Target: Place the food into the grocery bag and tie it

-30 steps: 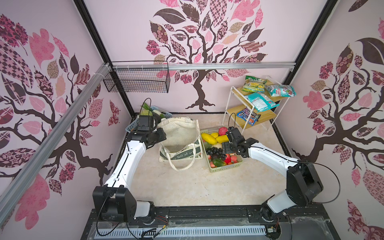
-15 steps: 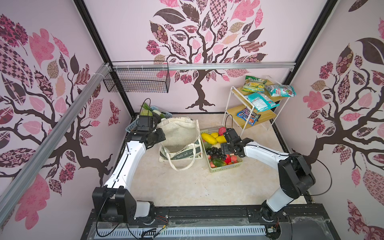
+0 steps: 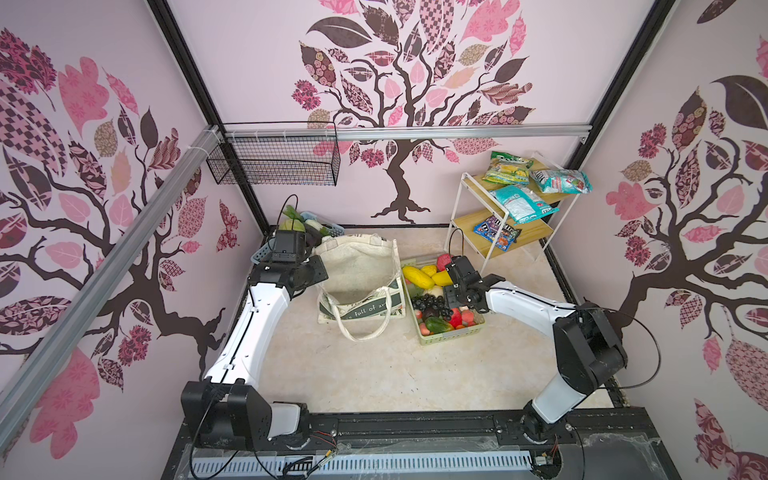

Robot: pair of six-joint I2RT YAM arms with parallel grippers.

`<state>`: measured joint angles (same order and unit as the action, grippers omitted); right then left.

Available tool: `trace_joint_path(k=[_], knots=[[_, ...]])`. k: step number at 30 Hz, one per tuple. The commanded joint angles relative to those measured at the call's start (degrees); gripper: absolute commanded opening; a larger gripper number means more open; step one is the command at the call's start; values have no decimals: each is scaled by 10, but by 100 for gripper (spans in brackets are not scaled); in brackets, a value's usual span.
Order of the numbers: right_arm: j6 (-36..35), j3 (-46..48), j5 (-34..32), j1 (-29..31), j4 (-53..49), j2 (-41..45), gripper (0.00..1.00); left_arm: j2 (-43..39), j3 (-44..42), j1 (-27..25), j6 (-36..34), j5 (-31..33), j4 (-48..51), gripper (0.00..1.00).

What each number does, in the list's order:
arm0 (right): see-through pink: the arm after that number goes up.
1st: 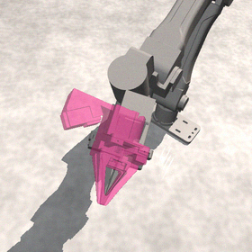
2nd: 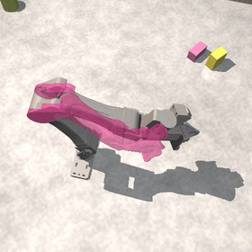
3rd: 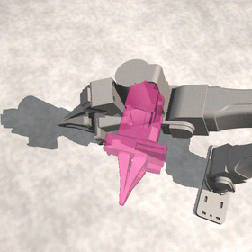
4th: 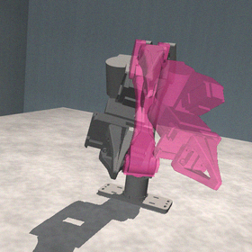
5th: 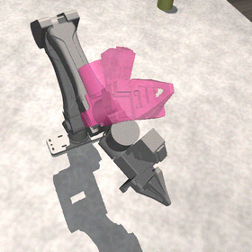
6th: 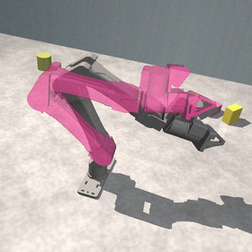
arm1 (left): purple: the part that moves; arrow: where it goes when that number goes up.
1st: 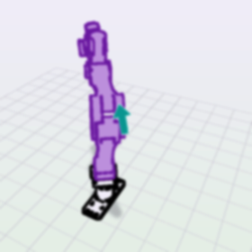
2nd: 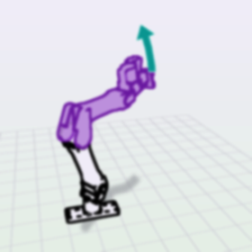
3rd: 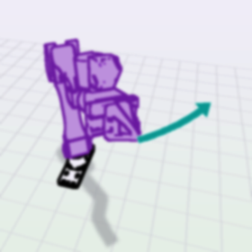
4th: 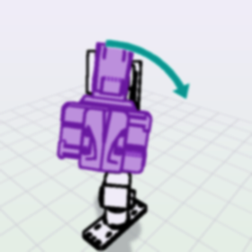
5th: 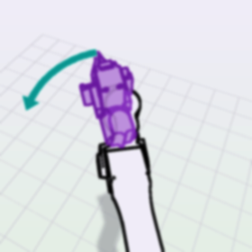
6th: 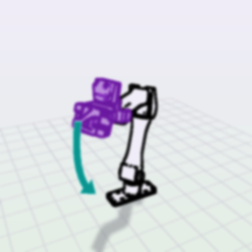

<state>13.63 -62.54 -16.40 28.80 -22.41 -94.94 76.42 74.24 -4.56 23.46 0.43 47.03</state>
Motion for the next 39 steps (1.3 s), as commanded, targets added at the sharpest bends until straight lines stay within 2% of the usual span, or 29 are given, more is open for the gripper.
trace_joint_path(k=[1,8,11,15,21,24,29,39], knots=[[-9,-25,12,-1,-26,41,65,-15,39,-3,-14,8,11,53],[-16,-50,33,-1,-37,79,64,-27,84,-34,-17,-4,25,53],[-16,-64,54,-1,-36,87,64,-31,100,-75,-32,-13,15,53],[-14,-89,103,-1,-32,95,64,-53,72,-139,-50,-71,-63,54],[-1,-138,188,-1,-43,105,65,-43,62,-252,-141,-117,-82,52],[6,-153,212,-1,-47,109,65,-44,43,-283,-167,-131,-97,52],[18,-164,241,-1,-45,115,65,-50,6,-292,-177,-170,-142,57],[55,-187,311,-1,-30,110,66,-37,-18,-292,-200,-202,-171,81]])
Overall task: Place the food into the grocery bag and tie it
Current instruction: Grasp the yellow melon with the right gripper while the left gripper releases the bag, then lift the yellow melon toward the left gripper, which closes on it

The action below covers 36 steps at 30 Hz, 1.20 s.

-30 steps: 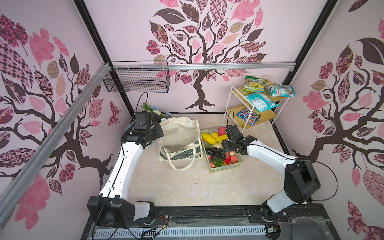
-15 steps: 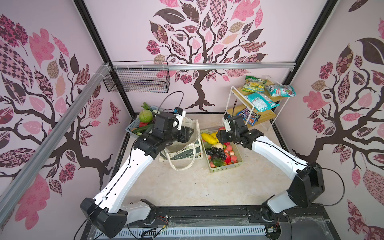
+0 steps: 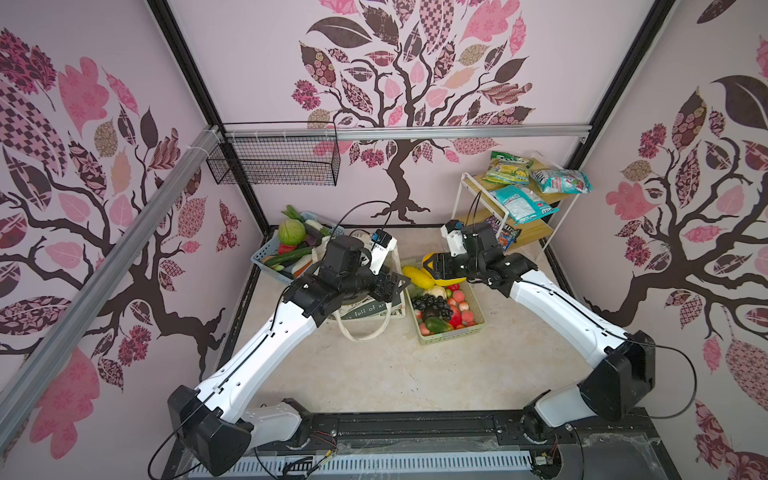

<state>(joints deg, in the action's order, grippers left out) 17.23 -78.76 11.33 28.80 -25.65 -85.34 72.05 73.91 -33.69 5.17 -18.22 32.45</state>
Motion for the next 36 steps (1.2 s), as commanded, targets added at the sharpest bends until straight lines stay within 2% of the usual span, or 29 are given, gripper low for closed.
trace_joint_path(k=[1,6,20,36], knots=[[24,-25,41,-1,6,14,66,8,-15,-1,-20,-14,-27,82],[46,-25,77,-1,25,12,66,28,-2,-1,-34,-7,-30,97],[86,-17,142,-2,65,16,66,94,49,-1,-66,22,-38,97],[140,4,189,-1,107,15,66,145,96,-1,-84,10,-62,97]])
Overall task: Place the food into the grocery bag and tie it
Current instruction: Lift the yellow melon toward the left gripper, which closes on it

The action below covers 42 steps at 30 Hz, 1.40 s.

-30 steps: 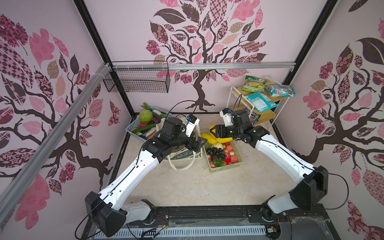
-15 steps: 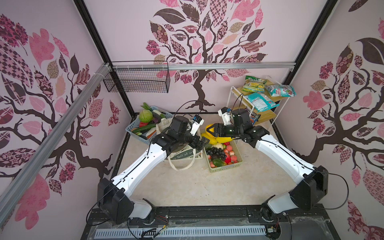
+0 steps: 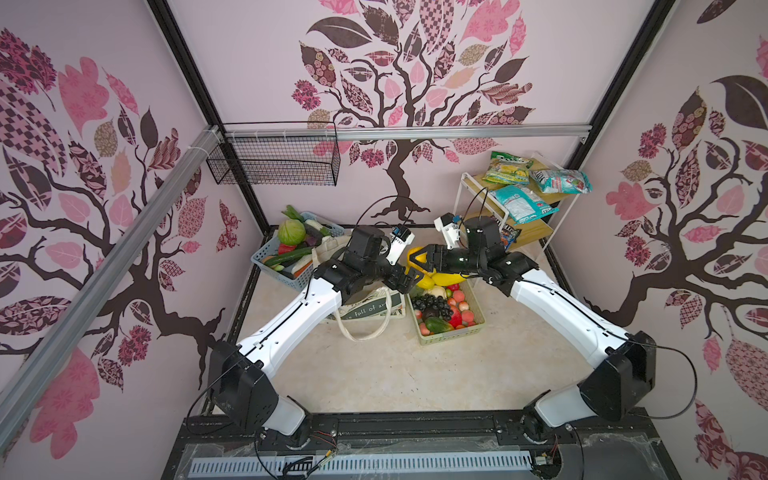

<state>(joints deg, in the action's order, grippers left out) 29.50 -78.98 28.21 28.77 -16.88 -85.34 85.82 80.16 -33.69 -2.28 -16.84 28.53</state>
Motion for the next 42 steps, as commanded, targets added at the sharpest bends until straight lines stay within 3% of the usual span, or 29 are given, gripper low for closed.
trace_joint_path(k=[1,23,35,42], knots=[[23,7,24,-2,24,13,66,8,33,-1,-10,-6,-26,96],[76,18,56,-3,50,9,66,6,2,-1,-2,-93,-118,86],[88,29,58,-2,62,13,70,15,5,-1,6,-80,-118,67],[87,32,44,-4,62,13,76,14,1,0,13,-70,-117,66]])
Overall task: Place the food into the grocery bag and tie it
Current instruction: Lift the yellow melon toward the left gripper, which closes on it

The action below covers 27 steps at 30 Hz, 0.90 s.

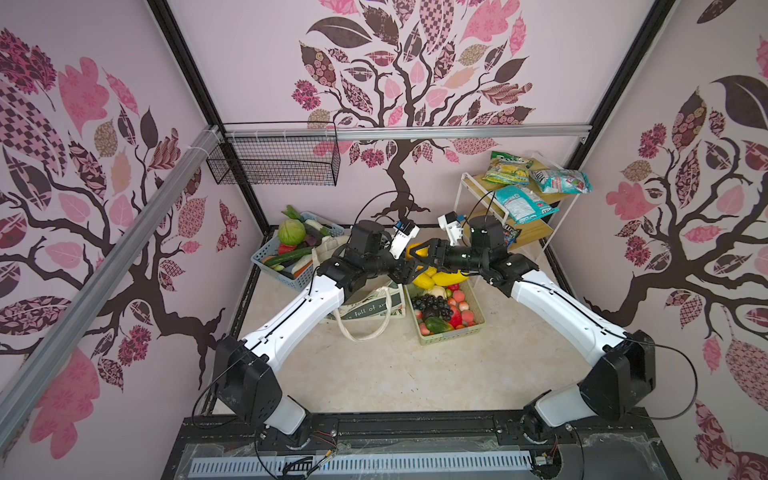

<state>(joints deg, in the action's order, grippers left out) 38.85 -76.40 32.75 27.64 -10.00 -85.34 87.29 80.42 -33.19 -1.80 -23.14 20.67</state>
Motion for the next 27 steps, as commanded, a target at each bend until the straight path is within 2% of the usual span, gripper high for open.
trace_joint_path(k=[1,16,27], knots=[[-7,8,-6,6,-7,15,77,-1,-3,-6,10,-6,-38,66],[1,23,-46,-18,20,47,84,1,-7,0,22,10,-29,66],[-6,36,-128,-23,6,59,85,-10,-18,12,40,19,-30,66]])
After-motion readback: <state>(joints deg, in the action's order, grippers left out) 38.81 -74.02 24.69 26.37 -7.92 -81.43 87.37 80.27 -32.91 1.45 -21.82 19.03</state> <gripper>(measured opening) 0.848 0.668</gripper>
